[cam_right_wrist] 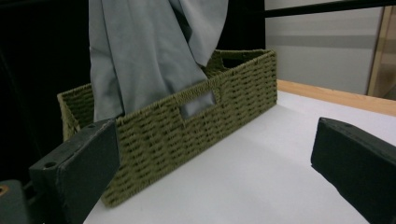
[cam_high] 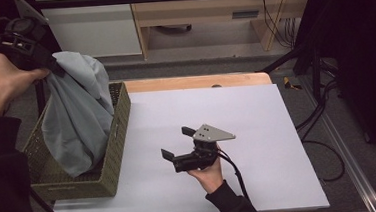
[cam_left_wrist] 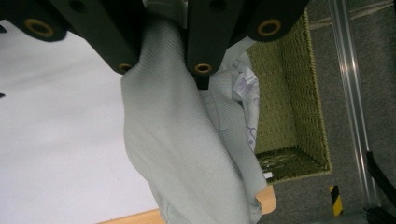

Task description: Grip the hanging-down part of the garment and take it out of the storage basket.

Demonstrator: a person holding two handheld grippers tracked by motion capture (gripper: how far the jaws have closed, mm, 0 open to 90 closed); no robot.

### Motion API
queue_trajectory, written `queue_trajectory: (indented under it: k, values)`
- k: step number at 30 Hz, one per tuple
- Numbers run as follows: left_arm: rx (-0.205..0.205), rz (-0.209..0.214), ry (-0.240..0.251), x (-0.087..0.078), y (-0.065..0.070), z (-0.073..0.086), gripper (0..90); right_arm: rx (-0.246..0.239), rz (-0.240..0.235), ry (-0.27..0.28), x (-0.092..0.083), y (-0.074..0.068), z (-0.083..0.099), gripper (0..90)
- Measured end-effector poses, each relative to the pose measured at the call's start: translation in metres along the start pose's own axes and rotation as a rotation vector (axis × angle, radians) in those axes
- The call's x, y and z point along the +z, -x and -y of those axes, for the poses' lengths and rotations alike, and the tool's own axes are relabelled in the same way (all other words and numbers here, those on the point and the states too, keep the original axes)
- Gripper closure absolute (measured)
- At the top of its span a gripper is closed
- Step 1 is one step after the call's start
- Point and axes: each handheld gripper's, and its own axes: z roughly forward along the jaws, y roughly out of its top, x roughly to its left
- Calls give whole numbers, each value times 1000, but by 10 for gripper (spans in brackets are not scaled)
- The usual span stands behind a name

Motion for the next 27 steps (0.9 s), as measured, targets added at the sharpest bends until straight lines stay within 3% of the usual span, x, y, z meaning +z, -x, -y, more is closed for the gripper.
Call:
queue_trajectory:
  k: [7,13,27]
  values:
    - [8,7,-1,1,0,1,868,-3,-6,21,32,2,-14,26]
    - [6,8,-6,1,-2,1,868,-14,-17,17,49,0,-20,28]
    - [14,5,-16,5,-1,1,868,-34,-96,19,105,-13,-30,35]
